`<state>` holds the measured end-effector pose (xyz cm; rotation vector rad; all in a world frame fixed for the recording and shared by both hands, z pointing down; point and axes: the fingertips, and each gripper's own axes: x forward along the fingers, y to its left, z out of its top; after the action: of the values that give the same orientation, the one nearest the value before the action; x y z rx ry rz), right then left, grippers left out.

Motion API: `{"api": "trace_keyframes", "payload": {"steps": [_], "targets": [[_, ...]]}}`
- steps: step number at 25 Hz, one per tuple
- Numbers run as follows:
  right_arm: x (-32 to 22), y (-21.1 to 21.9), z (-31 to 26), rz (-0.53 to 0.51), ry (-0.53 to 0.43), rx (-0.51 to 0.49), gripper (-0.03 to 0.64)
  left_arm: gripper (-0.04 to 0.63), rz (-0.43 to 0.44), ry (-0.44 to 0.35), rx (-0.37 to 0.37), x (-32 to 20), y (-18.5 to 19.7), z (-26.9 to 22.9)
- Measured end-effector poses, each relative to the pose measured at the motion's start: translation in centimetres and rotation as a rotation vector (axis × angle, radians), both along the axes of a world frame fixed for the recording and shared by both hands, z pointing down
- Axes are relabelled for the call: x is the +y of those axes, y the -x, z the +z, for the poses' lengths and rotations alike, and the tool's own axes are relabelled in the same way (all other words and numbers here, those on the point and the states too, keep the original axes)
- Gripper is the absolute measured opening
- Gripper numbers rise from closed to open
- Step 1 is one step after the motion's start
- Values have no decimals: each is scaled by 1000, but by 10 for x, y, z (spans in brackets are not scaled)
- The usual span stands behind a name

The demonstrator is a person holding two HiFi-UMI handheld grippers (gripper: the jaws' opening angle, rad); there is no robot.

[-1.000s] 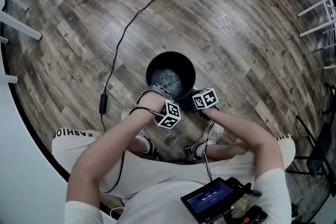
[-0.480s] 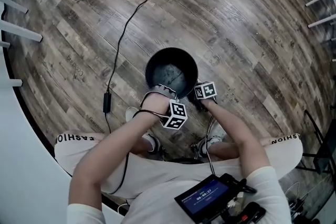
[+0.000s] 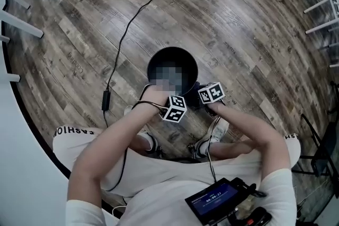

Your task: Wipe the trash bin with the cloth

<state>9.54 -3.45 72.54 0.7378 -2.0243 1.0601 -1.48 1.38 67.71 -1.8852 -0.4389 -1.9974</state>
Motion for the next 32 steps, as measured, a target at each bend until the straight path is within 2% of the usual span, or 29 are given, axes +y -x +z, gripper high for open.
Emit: {"api": "trace_keyframes", "payload": {"steps": [6, 11, 12, 13, 14, 15, 28, 32], "targets": [[18, 7, -86, -48, -49, -78, 75, 203, 4, 2, -30, -3, 16, 0], [24, 15, -132, -19, -92, -137, 75, 199, 54, -59, -47, -3, 24, 11], [23, 17, -135, -11, -96, -143, 77, 175, 66, -66, -47, -2, 24, 13], [22, 17, -136, -4, -98, -146, 77, 116, 76, -69, -45, -1, 24, 14], [21, 18, -135, 2, -98, -147, 75, 60, 80, -67, -43, 1, 24, 15], [19, 18, -133, 5, -97, -146, 75, 40, 81, -63, -44, 3, 23, 16], [9, 15, -47, -7, -51, -84, 76, 28, 89, -39, -47, 4, 21, 16], [4, 10, -4, 36, -36, -88, 75, 28, 84, -38, -46, 4, 20, 16]]}}
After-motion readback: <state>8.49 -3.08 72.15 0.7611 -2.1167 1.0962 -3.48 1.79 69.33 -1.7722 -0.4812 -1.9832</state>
